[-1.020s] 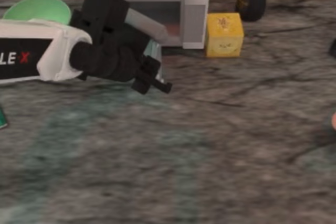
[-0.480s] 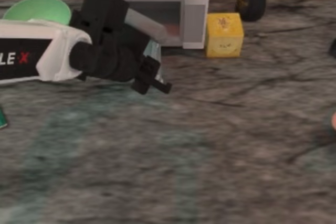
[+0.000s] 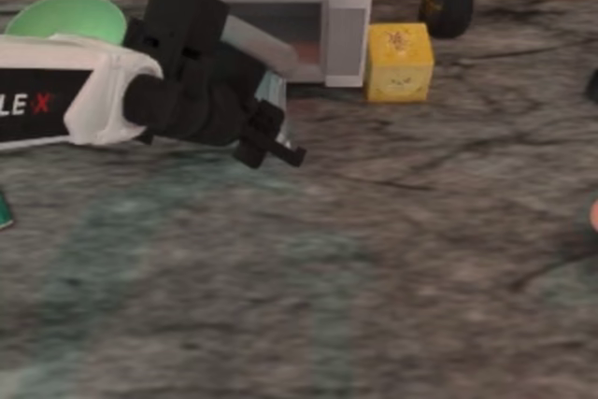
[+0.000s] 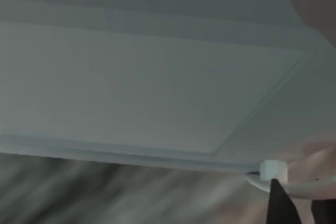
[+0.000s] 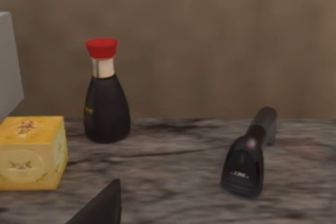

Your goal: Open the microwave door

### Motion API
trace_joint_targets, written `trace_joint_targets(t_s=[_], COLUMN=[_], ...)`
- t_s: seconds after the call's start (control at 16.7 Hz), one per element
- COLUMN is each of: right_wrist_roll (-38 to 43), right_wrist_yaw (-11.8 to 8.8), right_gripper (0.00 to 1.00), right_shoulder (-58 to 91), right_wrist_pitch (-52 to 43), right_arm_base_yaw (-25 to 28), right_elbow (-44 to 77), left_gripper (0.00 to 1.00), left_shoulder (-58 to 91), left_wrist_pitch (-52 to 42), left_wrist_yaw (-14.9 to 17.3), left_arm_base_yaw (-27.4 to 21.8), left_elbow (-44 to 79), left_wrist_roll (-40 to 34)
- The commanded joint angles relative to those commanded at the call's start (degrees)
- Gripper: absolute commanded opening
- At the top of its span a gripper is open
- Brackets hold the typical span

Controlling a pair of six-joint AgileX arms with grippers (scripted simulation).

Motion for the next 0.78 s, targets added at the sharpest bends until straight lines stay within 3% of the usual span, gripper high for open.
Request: trace_joint_targets(t_s=[0.78], right_wrist_roll=[0.0], right_wrist_yaw=[0.0], right_gripper=[1.0], right_shoulder=[0.0], right_wrist_pitch=[0.0], right_arm_base_yaw=[0.0], right_elbow=[0.0], left_gripper=[0.0], left_shoulder=[-0.82], left_wrist_pitch=[-0.56], left_wrist_yaw=[2.63], left_arm_base_yaw=[1.38], left_elbow=[-0.96], left_wrist_roll=[3.27])
